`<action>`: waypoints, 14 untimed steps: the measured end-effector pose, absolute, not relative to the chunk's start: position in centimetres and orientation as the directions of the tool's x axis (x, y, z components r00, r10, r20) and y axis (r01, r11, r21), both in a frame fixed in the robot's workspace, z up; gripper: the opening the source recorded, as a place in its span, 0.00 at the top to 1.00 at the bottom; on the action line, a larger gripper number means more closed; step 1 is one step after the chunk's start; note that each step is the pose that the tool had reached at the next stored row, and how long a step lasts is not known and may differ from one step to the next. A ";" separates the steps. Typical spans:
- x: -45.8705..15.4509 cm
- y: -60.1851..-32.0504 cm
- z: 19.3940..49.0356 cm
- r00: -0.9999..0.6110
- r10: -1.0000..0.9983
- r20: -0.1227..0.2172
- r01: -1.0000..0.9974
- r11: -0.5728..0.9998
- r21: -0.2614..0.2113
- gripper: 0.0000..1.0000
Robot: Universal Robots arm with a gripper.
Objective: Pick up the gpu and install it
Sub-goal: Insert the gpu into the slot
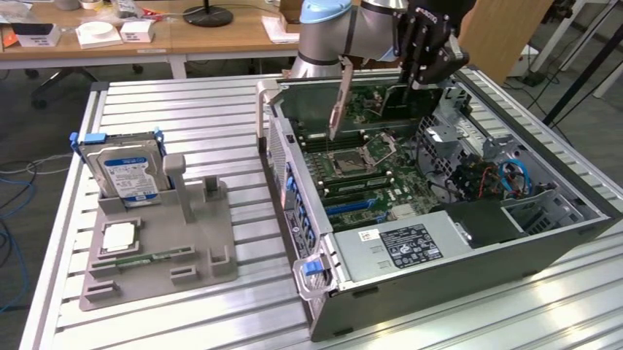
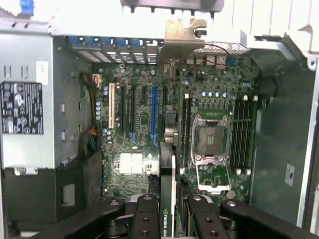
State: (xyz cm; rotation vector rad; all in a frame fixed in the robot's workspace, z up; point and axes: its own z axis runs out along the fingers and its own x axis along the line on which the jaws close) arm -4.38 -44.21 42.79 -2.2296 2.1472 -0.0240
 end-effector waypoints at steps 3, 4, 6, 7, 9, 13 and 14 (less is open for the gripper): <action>-4.4 -44.2 42.8 0.094 -0.995 -0.021 -0.995 -0.093 -0.044 0.74; -4.4 -44.2 42.8 0.111 -0.994 -0.021 -0.993 -0.110 -0.044 0.74; -4.4 -44.2 42.8 0.147 -0.989 -0.021 -0.988 -0.146 -0.044 0.74; -4.4 -44.2 42.8 0.164 -0.986 -0.021 -0.986 -0.163 -0.044 0.74; -4.4 -44.2 42.8 0.192 -0.981 -0.021 -0.981 -0.191 -0.044 0.74; -4.4 -44.2 42.8 0.183 -0.983 -0.021 -0.982 -0.182 -0.044 0.74; -4.4 -44.2 42.7 0.166 -0.986 -0.021 -0.985 -0.165 -0.044 0.74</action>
